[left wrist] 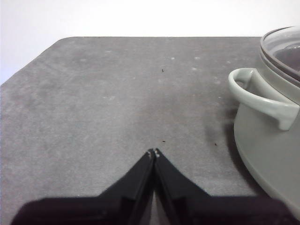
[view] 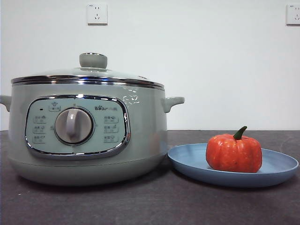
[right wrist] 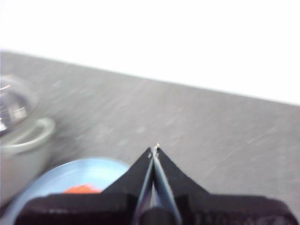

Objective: Take the pumpkin out from the steamer,put the pumpkin in the blue plate,close the lid

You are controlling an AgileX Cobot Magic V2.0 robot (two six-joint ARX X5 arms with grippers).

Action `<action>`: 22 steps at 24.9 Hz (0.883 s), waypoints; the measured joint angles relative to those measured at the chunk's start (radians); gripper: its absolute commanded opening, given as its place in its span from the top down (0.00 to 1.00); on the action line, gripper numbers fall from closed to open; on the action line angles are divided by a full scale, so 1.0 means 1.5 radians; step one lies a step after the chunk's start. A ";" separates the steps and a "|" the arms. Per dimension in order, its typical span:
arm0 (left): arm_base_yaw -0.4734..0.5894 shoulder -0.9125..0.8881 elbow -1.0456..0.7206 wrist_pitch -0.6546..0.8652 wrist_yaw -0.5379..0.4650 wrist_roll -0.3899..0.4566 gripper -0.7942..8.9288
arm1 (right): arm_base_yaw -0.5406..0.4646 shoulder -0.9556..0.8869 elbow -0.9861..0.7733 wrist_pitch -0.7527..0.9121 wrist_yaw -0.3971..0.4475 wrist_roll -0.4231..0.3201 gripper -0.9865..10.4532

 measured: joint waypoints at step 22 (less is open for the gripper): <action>0.000 0.000 0.000 0.000 0.000 0.000 0.92 | -0.118 -0.168 -0.250 0.061 -0.056 0.049 0.91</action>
